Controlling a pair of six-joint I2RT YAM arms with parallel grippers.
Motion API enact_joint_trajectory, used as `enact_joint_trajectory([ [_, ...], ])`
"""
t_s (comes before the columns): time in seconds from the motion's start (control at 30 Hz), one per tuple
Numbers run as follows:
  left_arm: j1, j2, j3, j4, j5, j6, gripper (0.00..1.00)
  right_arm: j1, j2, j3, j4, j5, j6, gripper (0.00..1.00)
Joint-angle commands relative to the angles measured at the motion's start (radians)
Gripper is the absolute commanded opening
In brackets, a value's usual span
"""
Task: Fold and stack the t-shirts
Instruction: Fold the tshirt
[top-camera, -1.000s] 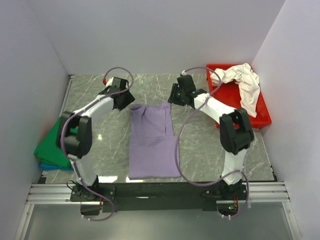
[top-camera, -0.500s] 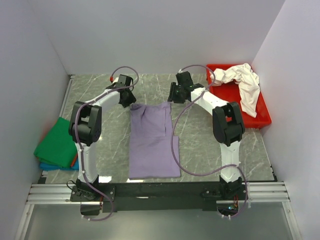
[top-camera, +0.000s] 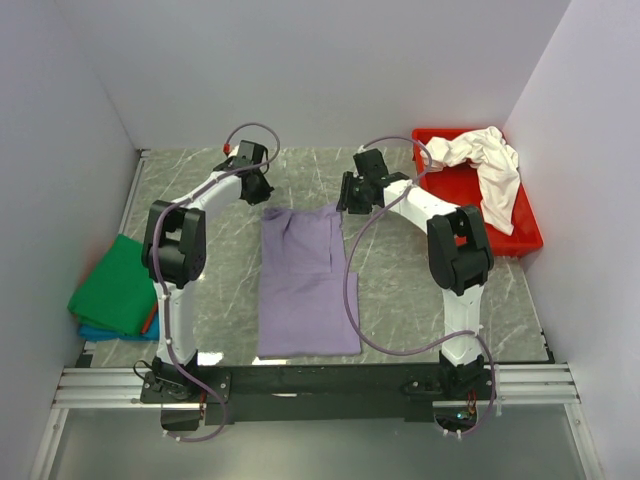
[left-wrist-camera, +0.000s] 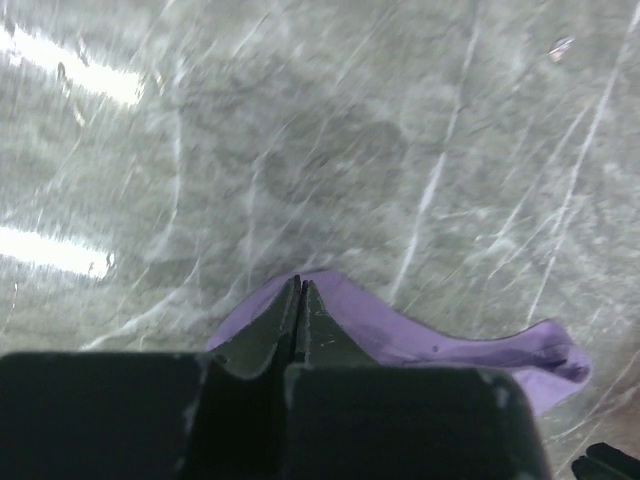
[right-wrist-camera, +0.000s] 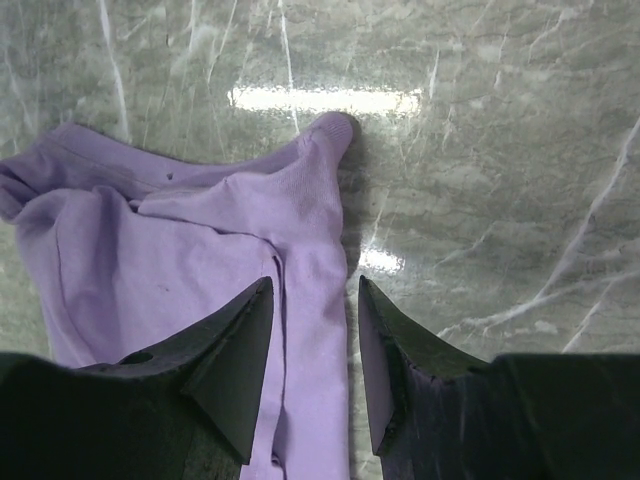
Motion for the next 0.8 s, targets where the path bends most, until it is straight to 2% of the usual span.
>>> enact_joint_trajectory([
  [0.0, 0.004, 0.024, 0.076, -0.025, -0.004, 0.042, 0.01, 0.004, -0.034, 0.007, 0.020, -0.018, 0.005, 0.47],
  [0.13, 0.004, 0.010, 0.073, -0.057, -0.034, 0.036, 0.01, 0.036, -0.075, -0.024, 0.029, -0.012, 0.001, 0.47],
  [0.2, 0.004, -0.004, 0.054, -0.063, -0.048, 0.022, 0.14, 0.058, -0.112, -0.055, 0.034, 0.009, -0.002, 0.47],
  [0.23, 0.004, -0.005, 0.054, -0.073, -0.048, 0.017, 0.26, 0.075, -0.128, -0.071, 0.040, 0.012, 0.003, 0.47],
  [0.3, 0.003, -0.013, 0.050, -0.091, -0.048, 0.006, 0.32, 0.127, -0.170, -0.125, 0.061, 0.030, 0.012, 0.48],
  [0.5, 0.003, -0.016, 0.022, -0.102, -0.028, -0.012, 0.34, 0.277, -0.238, -0.202, 0.100, 0.110, 0.066, 0.48],
  [0.77, 0.004, -0.009, 0.019, -0.090, -0.018, -0.014, 0.34, 0.306, -0.180, -0.165, 0.092, 0.166, 0.106, 0.49],
])
